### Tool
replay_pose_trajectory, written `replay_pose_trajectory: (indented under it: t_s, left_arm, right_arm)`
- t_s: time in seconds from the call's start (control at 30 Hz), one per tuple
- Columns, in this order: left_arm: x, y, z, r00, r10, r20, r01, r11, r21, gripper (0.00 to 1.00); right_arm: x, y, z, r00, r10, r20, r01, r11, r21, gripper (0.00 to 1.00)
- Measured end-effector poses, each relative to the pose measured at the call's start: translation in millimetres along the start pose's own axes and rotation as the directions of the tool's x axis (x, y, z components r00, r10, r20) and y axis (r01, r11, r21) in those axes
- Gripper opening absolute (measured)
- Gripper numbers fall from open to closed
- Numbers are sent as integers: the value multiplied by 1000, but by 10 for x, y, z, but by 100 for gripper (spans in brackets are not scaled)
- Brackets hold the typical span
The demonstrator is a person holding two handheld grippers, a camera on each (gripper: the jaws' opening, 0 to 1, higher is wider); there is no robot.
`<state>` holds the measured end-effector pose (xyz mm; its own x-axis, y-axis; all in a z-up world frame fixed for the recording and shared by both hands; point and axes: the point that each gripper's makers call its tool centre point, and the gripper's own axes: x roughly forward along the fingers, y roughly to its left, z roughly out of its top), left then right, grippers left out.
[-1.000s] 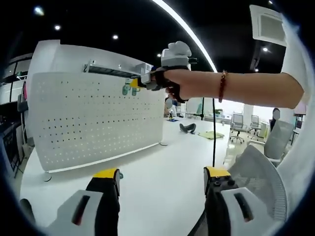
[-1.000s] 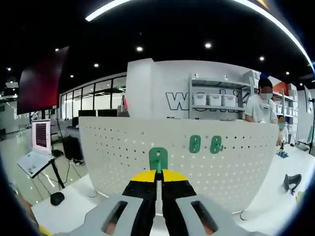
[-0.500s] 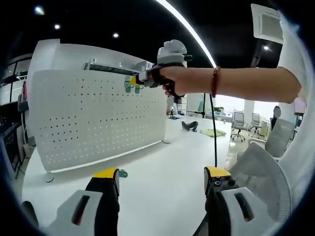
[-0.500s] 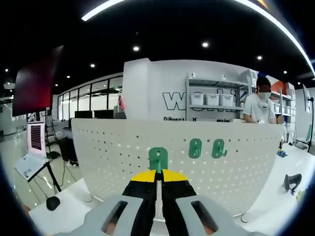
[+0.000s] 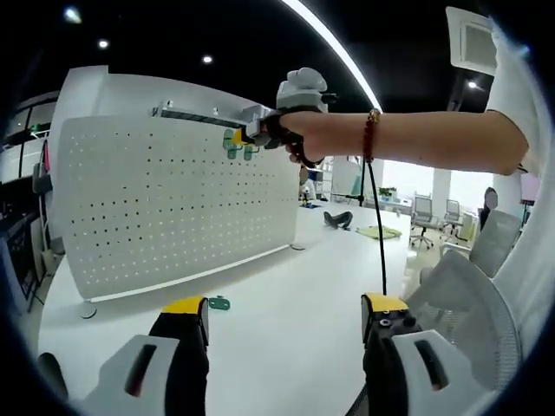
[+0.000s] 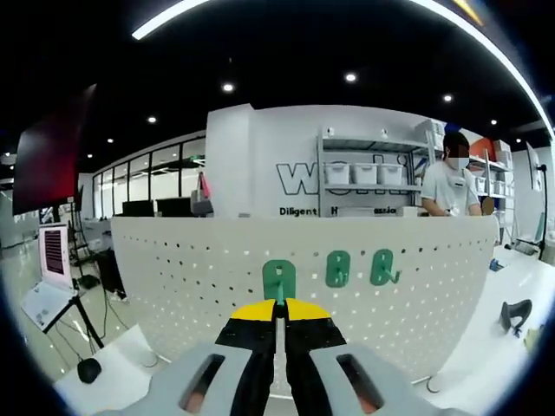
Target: Insert the hook assembly into the mounting plate slot until the hook locks in place.
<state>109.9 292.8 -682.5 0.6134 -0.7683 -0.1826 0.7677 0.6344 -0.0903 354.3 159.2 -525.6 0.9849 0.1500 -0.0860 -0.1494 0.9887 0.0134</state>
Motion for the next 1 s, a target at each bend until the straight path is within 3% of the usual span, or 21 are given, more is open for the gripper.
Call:
replay_pose_trajectory:
  t_s: [1.0]
  left_arm:
    - [-63,177,-48,999,51,4,-50,998,-30,74]
  right_arm:
    - [310,-63,41,999,-30,-10,31,998,51,1]
